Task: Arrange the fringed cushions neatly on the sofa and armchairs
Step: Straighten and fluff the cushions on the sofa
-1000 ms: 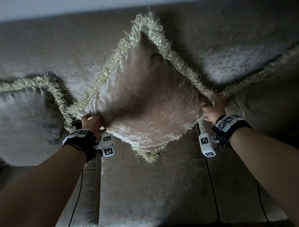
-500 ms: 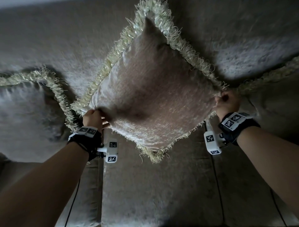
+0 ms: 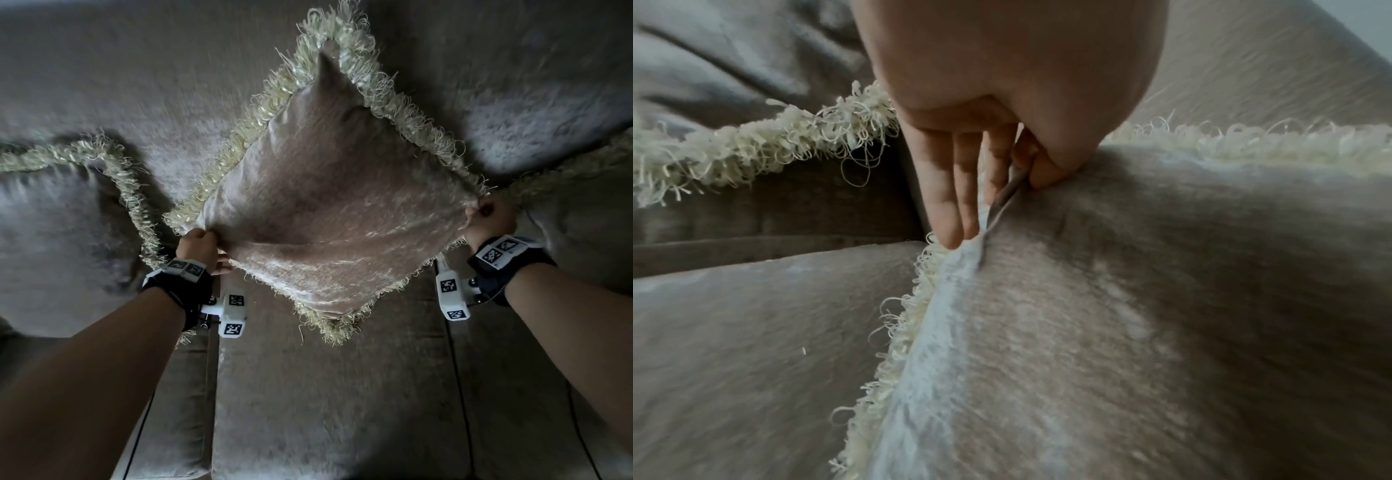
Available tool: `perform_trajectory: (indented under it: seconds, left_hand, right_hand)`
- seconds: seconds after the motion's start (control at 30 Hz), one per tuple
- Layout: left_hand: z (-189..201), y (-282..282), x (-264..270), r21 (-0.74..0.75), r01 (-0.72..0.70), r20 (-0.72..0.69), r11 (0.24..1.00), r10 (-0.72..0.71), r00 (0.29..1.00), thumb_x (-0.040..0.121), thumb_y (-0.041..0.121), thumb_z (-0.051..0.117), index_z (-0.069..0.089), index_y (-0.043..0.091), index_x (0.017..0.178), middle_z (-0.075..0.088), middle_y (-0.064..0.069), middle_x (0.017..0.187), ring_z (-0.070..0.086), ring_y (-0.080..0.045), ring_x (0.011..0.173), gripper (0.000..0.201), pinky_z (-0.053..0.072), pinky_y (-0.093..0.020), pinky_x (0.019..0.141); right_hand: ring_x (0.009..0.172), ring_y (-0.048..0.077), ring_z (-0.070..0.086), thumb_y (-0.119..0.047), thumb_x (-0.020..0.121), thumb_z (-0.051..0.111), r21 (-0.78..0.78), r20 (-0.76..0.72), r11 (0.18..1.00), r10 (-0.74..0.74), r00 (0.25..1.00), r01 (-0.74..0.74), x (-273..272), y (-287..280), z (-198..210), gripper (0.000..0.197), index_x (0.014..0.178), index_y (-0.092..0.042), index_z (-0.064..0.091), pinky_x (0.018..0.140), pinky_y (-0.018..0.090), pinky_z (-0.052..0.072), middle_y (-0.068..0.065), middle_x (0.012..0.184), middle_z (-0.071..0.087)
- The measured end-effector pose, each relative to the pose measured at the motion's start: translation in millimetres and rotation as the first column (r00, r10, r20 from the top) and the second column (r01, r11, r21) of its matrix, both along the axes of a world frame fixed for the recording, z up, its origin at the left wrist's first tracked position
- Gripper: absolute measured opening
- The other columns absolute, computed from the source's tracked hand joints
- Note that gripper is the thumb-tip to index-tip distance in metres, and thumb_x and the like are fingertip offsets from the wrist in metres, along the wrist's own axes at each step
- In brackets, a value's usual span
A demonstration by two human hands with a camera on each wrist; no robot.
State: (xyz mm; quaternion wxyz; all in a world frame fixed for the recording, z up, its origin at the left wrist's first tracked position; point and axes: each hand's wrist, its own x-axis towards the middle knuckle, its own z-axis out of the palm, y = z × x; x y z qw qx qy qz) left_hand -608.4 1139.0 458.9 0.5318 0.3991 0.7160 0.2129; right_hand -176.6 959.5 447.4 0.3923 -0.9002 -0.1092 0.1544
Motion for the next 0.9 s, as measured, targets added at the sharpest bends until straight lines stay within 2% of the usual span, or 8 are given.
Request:
perform_trajectory:
  seconds: [0.07, 0.3, 0.47, 0.6, 0.67, 0.77, 0.87, 0.9]
  left_hand:
    - [-0.7, -3.3, -2.2, -0.030, 0.011, -0.005, 0.999, -0.011, 1.000, 0.091, 0.010, 0.042, 0.054, 0.007, 0.110, 0.059, -0.018, 0.102, 0.064, -0.031, 0.073, 0.023, 0.056, -0.036, 0.046]
    - [1.2, -23.8, -2.3, -0.042, 0.018, -0.057, 0.999, -0.020, 0.998, 0.088, 0.017, 0.056, 0.056, 0.003, 0.122, 0.060, -0.010, 0.090, 0.065, -0.024, 0.074, 0.037, 0.056, -0.034, 0.053]
    - [19.8, -45.9, 5.9, -0.039, 0.082, -0.081, 0.996, -0.085, 0.993, 0.088, 0.020, 0.062, 0.056, 0.006, 0.123, 0.060, -0.010, 0.089, 0.060, -0.020, 0.072, 0.038, 0.054, -0.032, 0.053]
    - [45.4, -61.1, 4.7, -0.035, 0.097, -0.097, 0.995, -0.099, 0.990, 0.089, 0.019, 0.061, 0.053, 0.009, 0.127, 0.061, -0.013, 0.096, 0.061, -0.023, 0.075, 0.040, 0.055, -0.034, 0.054]
    - [61.9, -69.2, 1.3, -0.033, 0.086, -0.094, 0.996, -0.089, 0.992, 0.089, 0.019, 0.060, 0.054, 0.009, 0.125, 0.061, -0.013, 0.092, 0.061, -0.025, 0.075, 0.038, 0.054, -0.035, 0.055]
    - [83.9, -80.3, -4.2, -0.016, 0.083, -0.103, 0.996, -0.084, 0.991, 0.093, 0.013, 0.055, 0.054, 0.010, 0.113, 0.058, -0.011, 0.083, 0.055, -0.021, 0.064, 0.021, 0.050, -0.029, 0.053]
    - [109.7, -90.3, -21.3, 0.021, 0.062, -0.088, 0.998, -0.060, 0.994, 0.095, 0.014, 0.053, 0.054, 0.014, 0.106, 0.055, -0.009, 0.084, 0.054, -0.021, 0.064, 0.011, 0.048, -0.029, 0.058]
    - [115.8, -91.3, -30.2, 0.026, 0.054, -0.090, 0.998, -0.051, 0.995, 0.095, 0.016, 0.053, 0.054, 0.015, 0.107, 0.055, -0.008, 0.085, 0.054, -0.020, 0.066, 0.012, 0.049, -0.031, 0.059]
  right_hand:
    - [0.096, 0.026, 0.066, -0.011, 0.092, 0.058, 0.004, -0.018, 1.000, 0.004, 1.000, -0.004, -1.5, -0.1, 0.7, 0.010, 0.101, -0.009, 0.063, 0.081, 0.034, 0.052, 0.013, 0.104, 0.069]
    - [0.092, 0.020, 0.059, -0.011, 0.093, 0.060, 0.005, -0.036, 0.994, 0.111, 0.993, -0.111, -11.8, -3.1, 17.5, 0.017, 0.109, -0.007, 0.062, 0.078, 0.023, 0.041, 0.006, 0.103, 0.063]
    - [0.103, 0.027, 0.064, -0.013, 0.092, 0.062, -0.004, -0.119, 0.977, 0.210, 0.971, -0.212, -27.0, -8.3, 37.0, 0.023, 0.113, -0.004, 0.061, 0.082, 0.027, 0.045, 0.012, 0.111, 0.067]
    - [0.109, 0.034, 0.061, -0.023, 0.088, 0.063, -0.057, -0.132, 0.963, 0.256, 0.958, -0.265, -49.7, -5.0, 68.3, 0.036, 0.122, -0.013, 0.057, 0.093, 0.043, 0.051, 0.016, 0.121, 0.064]
    - [0.108, 0.039, 0.062, -0.035, 0.080, 0.060, -0.089, -0.102, 0.941, 0.317, 0.943, -0.326, -62.6, -0.8, 88.5, 0.043, 0.117, -0.014, 0.061, 0.095, 0.050, 0.051, 0.019, 0.119, 0.065]
    - [0.105, 0.040, 0.063, -0.036, 0.084, 0.063, -0.177, -0.031, 0.893, 0.416, 0.909, -0.415, -83.9, 2.7, 110.0, 0.036, 0.107, -0.007, 0.064, 0.094, 0.051, 0.050, 0.020, 0.112, 0.067]
    - [0.090, 0.038, 0.064, -0.044, 0.079, 0.064, -0.189, -0.002, 0.877, 0.450, 0.893, -0.442, -110.7, 0.5, 129.5, 0.033, 0.083, -0.015, 0.049, 0.083, 0.049, 0.055, 0.018, 0.100, 0.065]
    - [0.088, 0.037, 0.065, -0.041, 0.079, 0.065, -0.157, -0.008, 0.876, 0.460, 0.888, -0.456, -118.8, 2.1, 131.8, 0.032, 0.085, -0.014, 0.050, 0.082, 0.048, 0.057, 0.016, 0.098, 0.065]
